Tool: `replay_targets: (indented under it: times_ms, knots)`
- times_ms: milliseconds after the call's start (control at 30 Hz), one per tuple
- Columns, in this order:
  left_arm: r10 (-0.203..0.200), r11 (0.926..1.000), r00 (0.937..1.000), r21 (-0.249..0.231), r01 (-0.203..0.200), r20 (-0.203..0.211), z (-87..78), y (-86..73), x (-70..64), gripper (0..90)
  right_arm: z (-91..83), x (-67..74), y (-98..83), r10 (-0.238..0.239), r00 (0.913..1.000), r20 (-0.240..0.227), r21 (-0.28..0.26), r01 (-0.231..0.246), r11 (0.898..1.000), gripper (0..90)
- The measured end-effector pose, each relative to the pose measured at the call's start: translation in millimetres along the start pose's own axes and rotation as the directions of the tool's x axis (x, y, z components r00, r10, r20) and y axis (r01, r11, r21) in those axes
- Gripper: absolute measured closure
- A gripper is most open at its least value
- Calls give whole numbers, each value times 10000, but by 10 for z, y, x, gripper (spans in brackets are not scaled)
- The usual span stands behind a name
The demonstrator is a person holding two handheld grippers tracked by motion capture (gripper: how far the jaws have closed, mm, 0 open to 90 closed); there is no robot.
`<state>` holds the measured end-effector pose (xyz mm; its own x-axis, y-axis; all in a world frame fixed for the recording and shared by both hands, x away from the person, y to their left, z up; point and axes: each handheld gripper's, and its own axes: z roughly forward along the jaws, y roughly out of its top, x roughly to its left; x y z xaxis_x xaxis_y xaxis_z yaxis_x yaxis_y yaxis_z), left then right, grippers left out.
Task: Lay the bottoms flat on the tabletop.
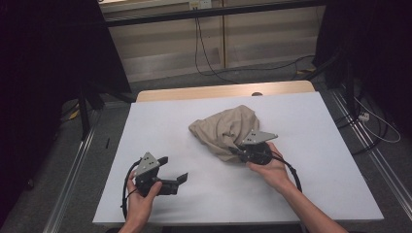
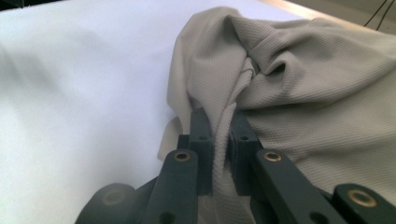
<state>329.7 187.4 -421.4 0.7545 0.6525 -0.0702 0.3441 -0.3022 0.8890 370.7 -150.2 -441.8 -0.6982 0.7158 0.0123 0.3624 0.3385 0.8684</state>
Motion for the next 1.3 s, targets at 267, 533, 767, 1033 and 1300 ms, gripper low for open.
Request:
replay_targets:
  times_ms: [267, 533, 767, 1033, 1300]
  knots:
    - [28, 9993, 9989, 375, -45, 459, 467, 192, 71, 67, 6, -41, -51, -118, 9995, -286, 535, 133, 9985, 815]
    - [417, 9955, 9961, 816, -480, 775, 812, 332, -27, 177, -174, 100, 28, -167, 9954, -939, 11, 169, 9999, 873]
    - [919, 9833, 9853, 1431, -1126, 1439, 1255, 417, -151, 319, -259, 58, 85, 272, 9978, -610, -544, -305, 9981, 723]
    - [1113, 9542, 9820, 2596, -1485, 1529, 1545, 346, -135, 290, -225, -87, -66, 178, 9996, -211, 457, -168, 9988, 516]
    - [1352, 9349, 9685, 2968, -1946, 2092, 1475, 307, -184, 168, -27, -35, -188, -343, 9981, -521, 1645, 425, 9855, 301]
